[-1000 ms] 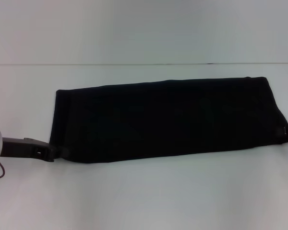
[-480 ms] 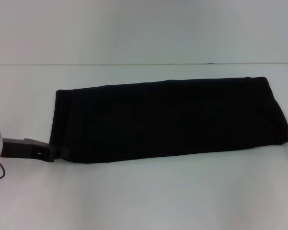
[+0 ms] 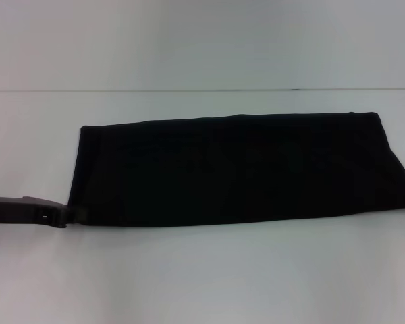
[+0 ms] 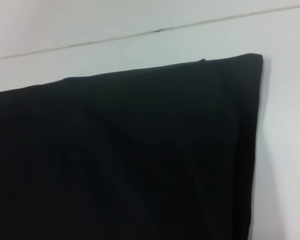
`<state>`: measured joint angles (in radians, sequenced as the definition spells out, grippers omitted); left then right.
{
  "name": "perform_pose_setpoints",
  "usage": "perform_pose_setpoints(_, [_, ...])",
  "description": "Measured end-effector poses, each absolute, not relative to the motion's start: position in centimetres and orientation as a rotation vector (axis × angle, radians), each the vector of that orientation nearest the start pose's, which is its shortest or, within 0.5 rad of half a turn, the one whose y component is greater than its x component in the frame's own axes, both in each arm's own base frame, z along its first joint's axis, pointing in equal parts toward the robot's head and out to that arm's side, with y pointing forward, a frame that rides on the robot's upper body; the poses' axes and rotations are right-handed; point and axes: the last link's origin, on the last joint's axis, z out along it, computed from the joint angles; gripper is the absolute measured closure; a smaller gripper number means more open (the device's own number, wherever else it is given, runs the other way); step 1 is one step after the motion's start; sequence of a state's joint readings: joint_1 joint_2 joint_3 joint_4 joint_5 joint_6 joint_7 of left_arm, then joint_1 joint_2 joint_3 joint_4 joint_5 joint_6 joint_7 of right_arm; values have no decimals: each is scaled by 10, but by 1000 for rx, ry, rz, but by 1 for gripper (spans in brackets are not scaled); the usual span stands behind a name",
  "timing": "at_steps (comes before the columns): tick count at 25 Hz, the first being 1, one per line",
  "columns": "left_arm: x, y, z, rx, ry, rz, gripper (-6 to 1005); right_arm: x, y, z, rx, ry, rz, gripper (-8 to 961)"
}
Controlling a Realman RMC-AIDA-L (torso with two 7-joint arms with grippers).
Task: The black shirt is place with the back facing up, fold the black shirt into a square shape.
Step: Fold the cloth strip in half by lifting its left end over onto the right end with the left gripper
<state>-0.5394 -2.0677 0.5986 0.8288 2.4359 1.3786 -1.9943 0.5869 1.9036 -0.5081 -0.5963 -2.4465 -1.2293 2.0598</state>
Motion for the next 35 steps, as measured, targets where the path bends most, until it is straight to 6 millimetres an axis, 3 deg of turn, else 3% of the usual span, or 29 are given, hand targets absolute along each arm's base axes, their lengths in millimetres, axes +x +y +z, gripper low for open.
perform_pose_setpoints(24, [-330, 338, 37, -2346, -1335, -193, 982, 372, 347, 79, -2123, 1493, 249, 950])
perform_pose_setpoints(35, [-323, 338, 40, -2389, -1328, -203, 980, 365, 344, 83, -2143, 1507, 317, 915])
